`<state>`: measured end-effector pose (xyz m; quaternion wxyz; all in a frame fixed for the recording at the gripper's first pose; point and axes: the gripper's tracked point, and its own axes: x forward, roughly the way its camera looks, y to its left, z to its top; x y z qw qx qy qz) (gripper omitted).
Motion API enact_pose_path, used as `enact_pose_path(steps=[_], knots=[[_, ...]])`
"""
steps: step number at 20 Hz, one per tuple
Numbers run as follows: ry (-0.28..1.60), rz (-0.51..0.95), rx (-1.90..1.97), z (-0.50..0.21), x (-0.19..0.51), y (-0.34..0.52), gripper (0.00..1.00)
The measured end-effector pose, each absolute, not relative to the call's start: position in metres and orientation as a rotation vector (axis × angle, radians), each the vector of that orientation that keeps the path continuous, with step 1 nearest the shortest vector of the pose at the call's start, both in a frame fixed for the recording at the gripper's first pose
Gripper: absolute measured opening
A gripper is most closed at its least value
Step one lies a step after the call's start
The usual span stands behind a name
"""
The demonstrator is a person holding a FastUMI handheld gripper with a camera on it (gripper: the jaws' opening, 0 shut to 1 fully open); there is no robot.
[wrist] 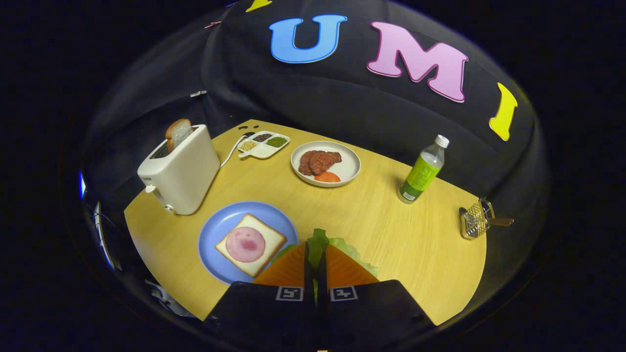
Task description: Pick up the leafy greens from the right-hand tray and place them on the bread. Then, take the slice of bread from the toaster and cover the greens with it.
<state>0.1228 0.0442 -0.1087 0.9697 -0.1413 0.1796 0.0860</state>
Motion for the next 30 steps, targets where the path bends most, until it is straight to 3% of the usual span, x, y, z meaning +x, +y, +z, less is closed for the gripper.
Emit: enact_pose_path(steps=[8, 23, 26, 27, 30], knots=[[0.360, 0.295, -0.370, -0.134, 0.150, 0.135, 0.05], [0.454, 0.255, -0.326, -0.203, 0.182, 0.168, 0.06], [0.482, 0.261, -0.279, -0.214, 0.181, 0.172, 0.15], [0.486, 0.261, -0.264, -0.216, 0.180, 0.173, 0.26], [0.486, 0.266, -0.234, -0.215, 0.179, 0.176, 0.42]])
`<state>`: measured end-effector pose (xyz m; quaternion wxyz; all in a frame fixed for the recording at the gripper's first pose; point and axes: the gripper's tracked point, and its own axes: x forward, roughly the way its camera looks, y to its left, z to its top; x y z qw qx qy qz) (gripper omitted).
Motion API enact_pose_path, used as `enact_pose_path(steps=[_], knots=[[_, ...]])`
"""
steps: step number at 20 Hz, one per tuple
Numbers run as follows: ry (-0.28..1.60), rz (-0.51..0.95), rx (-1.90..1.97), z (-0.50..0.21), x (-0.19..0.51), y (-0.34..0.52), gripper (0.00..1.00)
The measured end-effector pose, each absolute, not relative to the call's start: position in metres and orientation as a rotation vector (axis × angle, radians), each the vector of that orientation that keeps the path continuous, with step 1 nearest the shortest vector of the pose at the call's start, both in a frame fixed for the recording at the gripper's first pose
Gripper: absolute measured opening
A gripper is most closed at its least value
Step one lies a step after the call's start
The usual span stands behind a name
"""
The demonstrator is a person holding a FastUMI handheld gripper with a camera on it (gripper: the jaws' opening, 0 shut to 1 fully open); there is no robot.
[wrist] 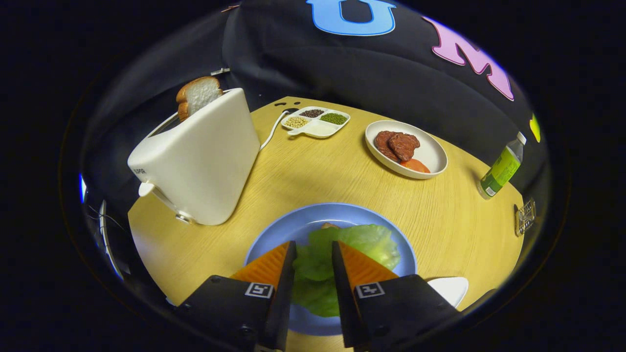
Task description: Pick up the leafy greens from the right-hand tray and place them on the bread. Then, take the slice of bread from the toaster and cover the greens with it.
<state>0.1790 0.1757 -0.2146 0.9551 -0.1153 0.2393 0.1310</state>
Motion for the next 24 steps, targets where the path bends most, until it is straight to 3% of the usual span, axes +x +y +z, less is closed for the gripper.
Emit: enact_pose_path(steps=[2, 5, 8, 9, 16, 24], knots=[[0.476, 0.279, -0.215, -0.210, 0.176, 0.180, 0.52], [0.455, 0.273, -0.210, -0.200, 0.169, 0.176, 0.87], [0.422, 0.267, -0.214, -0.185, 0.158, 0.172, 0.94], [0.406, 0.262, -0.217, -0.179, 0.153, 0.170, 1.00], [0.238, 0.269, -0.255, -0.092, 0.123, 0.186, 1.00], [0.090, 0.447, -0.269, -0.008, 0.106, 0.289, 1.00]])
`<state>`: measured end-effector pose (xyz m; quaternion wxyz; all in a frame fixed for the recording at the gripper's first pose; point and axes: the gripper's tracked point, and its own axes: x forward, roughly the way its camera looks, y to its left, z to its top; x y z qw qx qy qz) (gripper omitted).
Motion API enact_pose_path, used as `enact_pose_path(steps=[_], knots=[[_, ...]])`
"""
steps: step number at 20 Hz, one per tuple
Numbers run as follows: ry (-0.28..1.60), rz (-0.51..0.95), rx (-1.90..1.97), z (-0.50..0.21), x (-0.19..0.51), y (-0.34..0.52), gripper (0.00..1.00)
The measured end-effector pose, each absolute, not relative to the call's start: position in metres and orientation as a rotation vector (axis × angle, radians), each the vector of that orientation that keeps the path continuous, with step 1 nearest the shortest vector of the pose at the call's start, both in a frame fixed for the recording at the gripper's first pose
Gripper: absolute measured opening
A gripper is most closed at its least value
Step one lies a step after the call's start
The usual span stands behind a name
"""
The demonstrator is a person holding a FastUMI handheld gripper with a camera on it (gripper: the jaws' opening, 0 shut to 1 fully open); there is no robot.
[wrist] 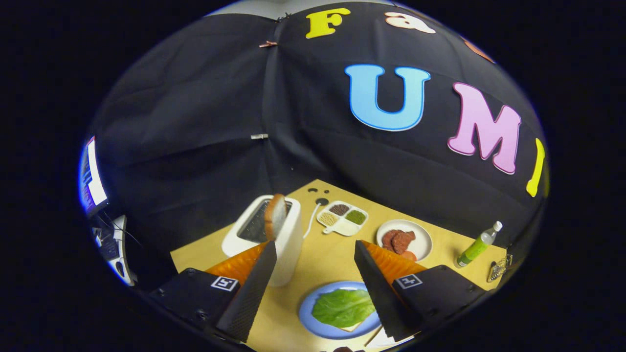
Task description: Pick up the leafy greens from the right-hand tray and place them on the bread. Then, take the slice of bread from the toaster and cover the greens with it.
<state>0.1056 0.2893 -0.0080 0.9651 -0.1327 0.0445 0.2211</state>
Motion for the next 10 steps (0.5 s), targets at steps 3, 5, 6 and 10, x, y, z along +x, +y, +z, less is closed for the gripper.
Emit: enact_pose_path(steps=[3, 5, 6, 10], knots=[[0.083, 0.507, -0.269, -0.002, 0.114, 0.329, 1.00], [0.092, 0.534, -0.287, -0.004, 0.122, 0.351, 1.00], [0.092, 0.540, -0.294, -0.006, 0.127, 0.361, 1.00], [0.139, 0.528, -0.328, -0.024, 0.161, 0.383, 1.00]])
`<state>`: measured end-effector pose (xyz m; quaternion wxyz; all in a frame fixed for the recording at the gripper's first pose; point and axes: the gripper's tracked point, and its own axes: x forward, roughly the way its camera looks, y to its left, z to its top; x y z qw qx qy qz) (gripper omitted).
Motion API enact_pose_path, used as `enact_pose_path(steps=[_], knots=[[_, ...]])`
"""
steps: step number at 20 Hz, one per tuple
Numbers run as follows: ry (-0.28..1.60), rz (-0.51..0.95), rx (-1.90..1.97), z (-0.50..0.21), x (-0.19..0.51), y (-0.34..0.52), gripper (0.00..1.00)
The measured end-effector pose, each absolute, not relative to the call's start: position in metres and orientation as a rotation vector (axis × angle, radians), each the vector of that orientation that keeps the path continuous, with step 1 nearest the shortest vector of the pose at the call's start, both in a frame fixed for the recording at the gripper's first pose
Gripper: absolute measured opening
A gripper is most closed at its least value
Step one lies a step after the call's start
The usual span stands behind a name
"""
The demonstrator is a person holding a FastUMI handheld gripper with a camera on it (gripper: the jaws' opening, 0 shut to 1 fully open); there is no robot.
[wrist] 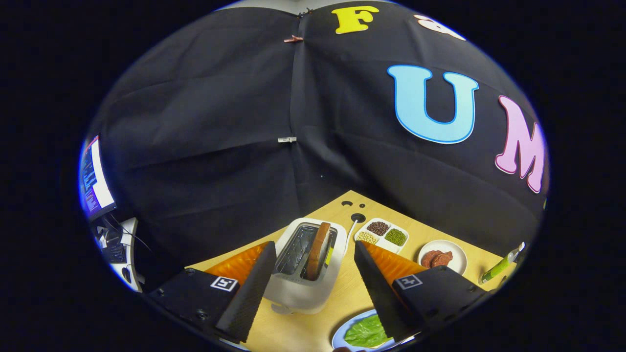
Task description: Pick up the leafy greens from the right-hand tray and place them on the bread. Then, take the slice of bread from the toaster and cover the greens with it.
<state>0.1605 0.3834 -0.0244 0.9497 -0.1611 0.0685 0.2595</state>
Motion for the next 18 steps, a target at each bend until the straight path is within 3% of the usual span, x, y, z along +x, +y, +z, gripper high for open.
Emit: enact_pose_path(steps=[12, 15, 18], knots=[[0.268, 0.443, -0.344, -0.075, 0.231, 0.404, 1.00], [0.274, 0.446, -0.346, -0.081, 0.233, 0.410, 0.84], [0.275, 0.446, -0.353, -0.082, 0.232, 0.415, 0.75]])
